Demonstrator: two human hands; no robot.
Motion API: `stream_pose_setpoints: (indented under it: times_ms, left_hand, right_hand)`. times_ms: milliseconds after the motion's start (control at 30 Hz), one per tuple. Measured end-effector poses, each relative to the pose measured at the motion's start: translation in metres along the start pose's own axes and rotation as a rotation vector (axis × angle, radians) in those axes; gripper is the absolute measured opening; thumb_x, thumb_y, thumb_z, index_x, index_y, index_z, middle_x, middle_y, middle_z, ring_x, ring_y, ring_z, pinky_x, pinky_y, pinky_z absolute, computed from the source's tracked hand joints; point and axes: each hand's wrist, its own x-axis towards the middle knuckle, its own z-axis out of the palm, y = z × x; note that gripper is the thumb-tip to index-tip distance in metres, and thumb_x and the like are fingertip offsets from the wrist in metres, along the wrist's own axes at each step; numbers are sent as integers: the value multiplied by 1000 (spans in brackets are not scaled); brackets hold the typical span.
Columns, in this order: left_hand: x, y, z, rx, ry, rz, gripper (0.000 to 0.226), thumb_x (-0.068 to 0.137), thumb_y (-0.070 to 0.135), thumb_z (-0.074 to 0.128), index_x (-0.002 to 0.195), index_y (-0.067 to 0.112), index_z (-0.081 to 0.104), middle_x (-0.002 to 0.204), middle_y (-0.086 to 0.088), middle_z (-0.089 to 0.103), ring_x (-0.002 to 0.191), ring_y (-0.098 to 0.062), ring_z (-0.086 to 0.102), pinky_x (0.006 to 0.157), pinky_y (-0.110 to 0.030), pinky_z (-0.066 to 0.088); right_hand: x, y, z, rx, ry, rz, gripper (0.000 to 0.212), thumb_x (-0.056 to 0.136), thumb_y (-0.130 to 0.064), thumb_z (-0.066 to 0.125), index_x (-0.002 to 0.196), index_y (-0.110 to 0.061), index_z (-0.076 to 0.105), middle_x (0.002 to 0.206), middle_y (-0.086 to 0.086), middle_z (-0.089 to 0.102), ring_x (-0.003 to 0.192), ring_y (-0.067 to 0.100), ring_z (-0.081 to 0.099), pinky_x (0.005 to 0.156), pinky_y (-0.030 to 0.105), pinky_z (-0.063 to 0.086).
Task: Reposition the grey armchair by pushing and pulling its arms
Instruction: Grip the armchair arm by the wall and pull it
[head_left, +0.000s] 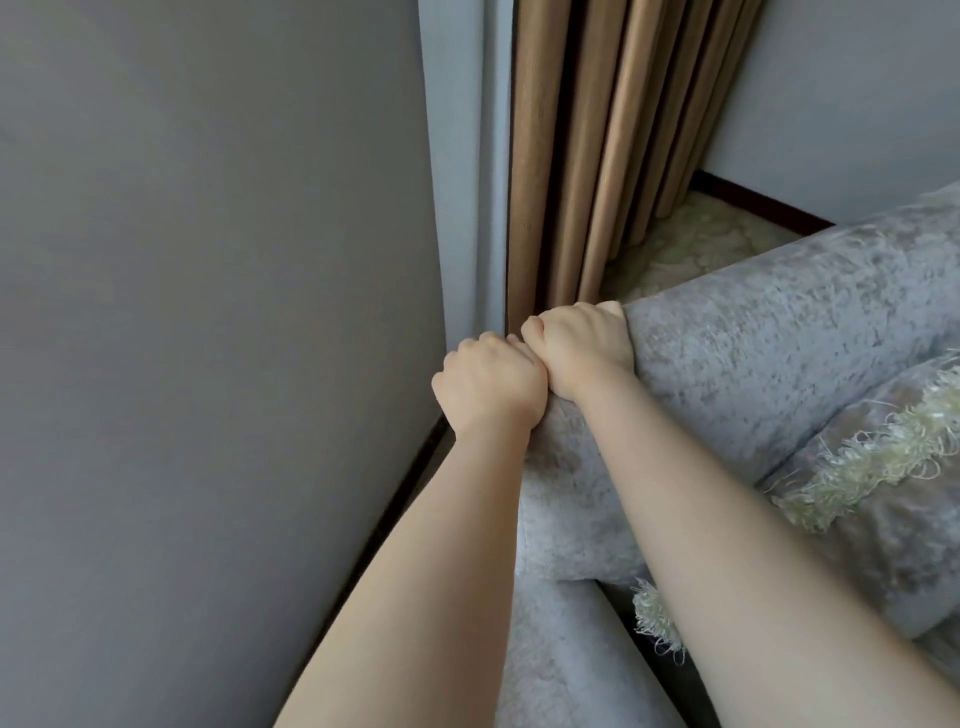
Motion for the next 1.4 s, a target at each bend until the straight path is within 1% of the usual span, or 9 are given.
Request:
stream_pose_setpoints:
  times_ms: [100,200,400,500,633,767,1000,1167,1400]
  left_hand:
    - [4,-1,7,54,50,15,24,93,31,31,82,16,44,92,-6,54,77,-26,45,65,-35,27]
    - [10,-1,11,59,46,9,24,93,30,31,76,16,39,82,-4,52,72,-25,42,63,-34,28]
    - [8,1,9,35,72,11,31,93,31,31,68,15,40,68,3,35,67,-22,39,60,-33,26]
    - [4,1,4,6,37,-11,38,93,32,30,58,18,38,62,3,39,70,-26,50,60,-32,31]
    - [-5,1,-6,21,-24,13,36,94,33,24,76,16,49,91,-7,62,88,-30,55,74,-36,28]
    - [-17,3,-14,44,-77,16,39,95,33,21,89,15,55,105,-11,62,96,-30,53,82,-40,26]
    - [-40,-9,-25,63,-61,-10,33,95,29,22,84,15,49,104,-9,61,91,-27,49,81,-39,26]
    - [-61,-17,-37,58,-57,-36,44,96,32,21,99,10,59,109,-12,61,101,-32,53,86,-41,28]
    - [-91,-36,-49,75,-47,-51,44,97,32,22,101,8,59,109,-13,61,101,-33,53,88,-41,30]
  right_hand:
    - [5,1,5,68,64,43,40,93,-33,31,70,-19,61,79,2,65,85,23,55,79,36,28]
    - [10,1,8,72,89,38,40,93,-32,33,75,-16,66,83,3,66,87,23,56,81,36,30]
    - [10,3,11,80,80,28,46,93,-37,26,59,-20,52,64,1,56,76,21,50,81,36,28]
    - [4,2,5,71,66,15,50,94,-38,23,59,-18,53,61,0,49,72,22,48,79,36,28]
    - [-6,2,-2,52,-7,-39,49,96,-35,21,77,-18,63,88,5,64,88,23,50,81,36,27]
    - [-17,2,-11,8,-79,-109,46,99,-34,19,96,-18,62,107,5,63,104,27,51,80,36,25]
    - [-40,-11,-17,-19,-93,-143,46,100,-32,18,111,-20,61,115,4,61,108,26,50,84,36,26]
    - [-62,-22,-26,-6,-106,-160,45,100,-33,19,112,-20,60,114,4,60,110,25,49,88,37,28]
    - [-93,-40,-32,2,-137,-166,44,100,-33,20,113,-21,60,114,2,59,110,23,48,93,37,29]
